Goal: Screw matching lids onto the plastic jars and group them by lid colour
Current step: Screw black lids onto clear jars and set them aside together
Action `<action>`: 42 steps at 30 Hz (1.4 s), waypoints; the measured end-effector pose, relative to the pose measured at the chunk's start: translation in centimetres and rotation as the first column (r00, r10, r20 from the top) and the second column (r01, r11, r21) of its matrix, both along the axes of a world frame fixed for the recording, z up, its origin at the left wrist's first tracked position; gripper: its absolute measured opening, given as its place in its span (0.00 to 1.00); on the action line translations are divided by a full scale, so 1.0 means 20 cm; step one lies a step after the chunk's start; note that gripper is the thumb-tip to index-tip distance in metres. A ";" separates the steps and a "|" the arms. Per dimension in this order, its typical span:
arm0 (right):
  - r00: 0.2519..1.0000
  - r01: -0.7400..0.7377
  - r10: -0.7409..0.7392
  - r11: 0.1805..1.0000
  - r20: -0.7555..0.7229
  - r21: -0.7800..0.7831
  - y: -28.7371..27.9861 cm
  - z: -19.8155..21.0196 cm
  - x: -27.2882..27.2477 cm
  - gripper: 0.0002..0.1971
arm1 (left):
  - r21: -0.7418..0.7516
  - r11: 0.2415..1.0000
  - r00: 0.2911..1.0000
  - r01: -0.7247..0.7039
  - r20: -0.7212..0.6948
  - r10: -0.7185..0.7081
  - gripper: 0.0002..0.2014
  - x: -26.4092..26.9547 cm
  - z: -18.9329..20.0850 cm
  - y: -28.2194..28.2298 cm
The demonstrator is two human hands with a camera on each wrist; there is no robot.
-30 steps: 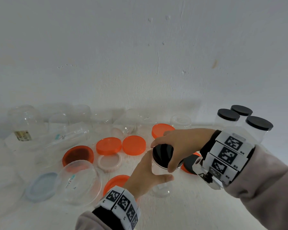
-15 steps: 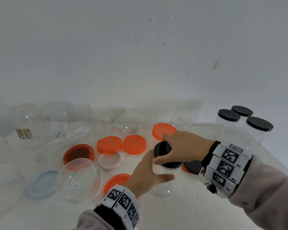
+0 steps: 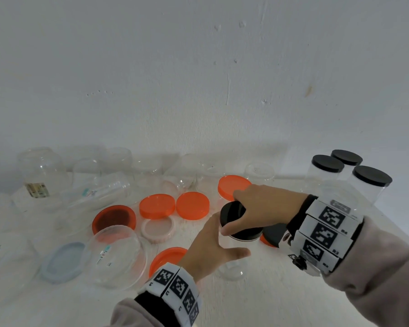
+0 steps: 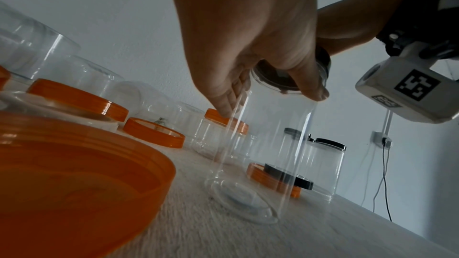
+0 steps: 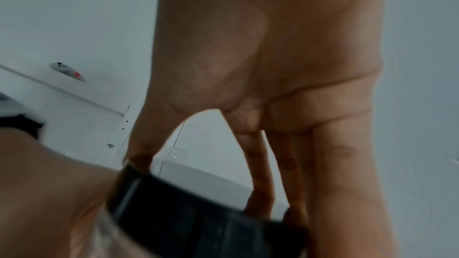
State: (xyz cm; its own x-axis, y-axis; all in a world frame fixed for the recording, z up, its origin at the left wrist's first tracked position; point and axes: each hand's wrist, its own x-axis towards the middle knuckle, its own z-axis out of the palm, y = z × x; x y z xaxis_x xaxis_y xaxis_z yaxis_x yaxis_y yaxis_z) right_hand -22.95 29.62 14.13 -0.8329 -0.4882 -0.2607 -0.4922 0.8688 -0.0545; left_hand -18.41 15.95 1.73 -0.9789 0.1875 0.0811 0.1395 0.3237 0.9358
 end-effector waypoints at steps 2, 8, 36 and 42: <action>0.990 -0.018 0.008 0.997 0.143 0.070 0.01 0.04 -0.01 0.36 | 0.008 1.000 1.000 0.003 0.003 -0.003 0.43 0.00 0.00 0.00; 0.986 -0.110 0.104 0.993 0.129 0.039 0.01 0.08 -0.02 0.36 | -0.003 1.000 1.000 -0.007 -0.003 0.007 0.44 -0.01 -0.01 0.00; 0.969 -0.153 0.145 0.988 0.198 0.026 0.03 0.06 -0.01 0.43 | -0.013 1.000 1.000 -0.005 -0.029 0.005 0.41 0.00 0.00 0.01; 0.999 -0.028 0.024 0.995 0.037 0.093 0.00 0.00 0.01 0.36 | -0.016 1.000 1.000 -0.002 -0.022 0.001 0.41 0.00 0.00 0.01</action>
